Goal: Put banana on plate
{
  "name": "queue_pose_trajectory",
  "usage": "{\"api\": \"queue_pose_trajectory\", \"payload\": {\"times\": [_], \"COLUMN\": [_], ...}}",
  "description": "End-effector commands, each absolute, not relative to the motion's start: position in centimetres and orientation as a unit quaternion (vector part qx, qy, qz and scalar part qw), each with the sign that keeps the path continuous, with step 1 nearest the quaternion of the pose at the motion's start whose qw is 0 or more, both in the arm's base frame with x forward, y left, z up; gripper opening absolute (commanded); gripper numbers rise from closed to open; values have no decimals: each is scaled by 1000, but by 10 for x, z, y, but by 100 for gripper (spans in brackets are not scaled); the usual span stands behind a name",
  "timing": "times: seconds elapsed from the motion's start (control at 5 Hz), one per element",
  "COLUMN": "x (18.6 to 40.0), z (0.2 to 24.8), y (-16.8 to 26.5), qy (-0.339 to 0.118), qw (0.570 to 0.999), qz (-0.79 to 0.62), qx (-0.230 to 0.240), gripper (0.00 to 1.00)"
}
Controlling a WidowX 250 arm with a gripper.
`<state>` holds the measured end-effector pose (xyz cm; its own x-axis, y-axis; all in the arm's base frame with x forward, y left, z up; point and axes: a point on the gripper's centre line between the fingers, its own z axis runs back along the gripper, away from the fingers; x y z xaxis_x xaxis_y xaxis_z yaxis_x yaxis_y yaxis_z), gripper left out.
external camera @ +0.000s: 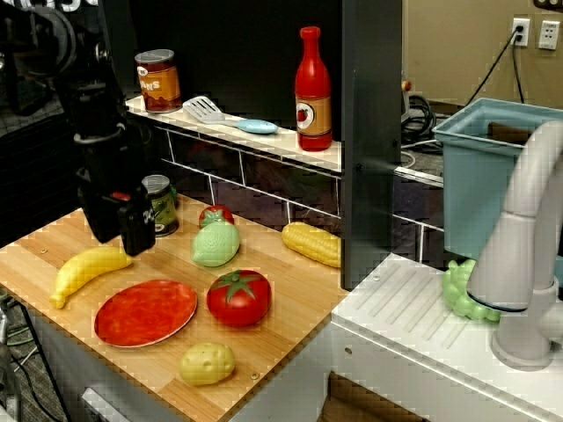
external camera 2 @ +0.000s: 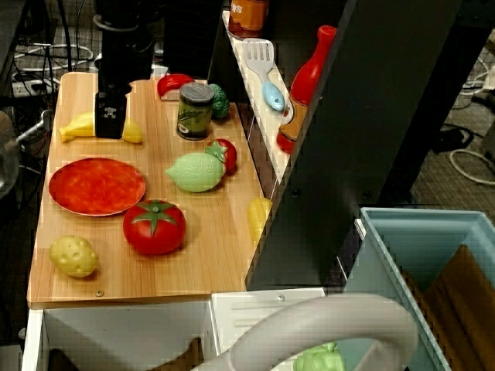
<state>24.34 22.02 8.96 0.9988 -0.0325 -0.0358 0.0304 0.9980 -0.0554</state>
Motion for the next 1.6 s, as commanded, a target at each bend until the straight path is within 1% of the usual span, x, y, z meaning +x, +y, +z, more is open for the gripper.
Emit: {"api": "queue_pose_trajectory", "payload": {"times": [0.0,0.2,0.4,0.6,0.8,1.0,1.4], "x": [256,256,253,251,249,244,249], "z": [89,92,96,97,95,85,70], "y": [264,286,299,302,305,303,303], "qy": [-4,-10,-3,2,3,-1,-5], "qw": [999,999,999,999,999,1000,1000], "qz": [-45,-42,-42,-48,-44,-16,-21], "qx": [26,23,4,2,0,-12,1], "gripper": [100,100,100,100,100,100,100]}}
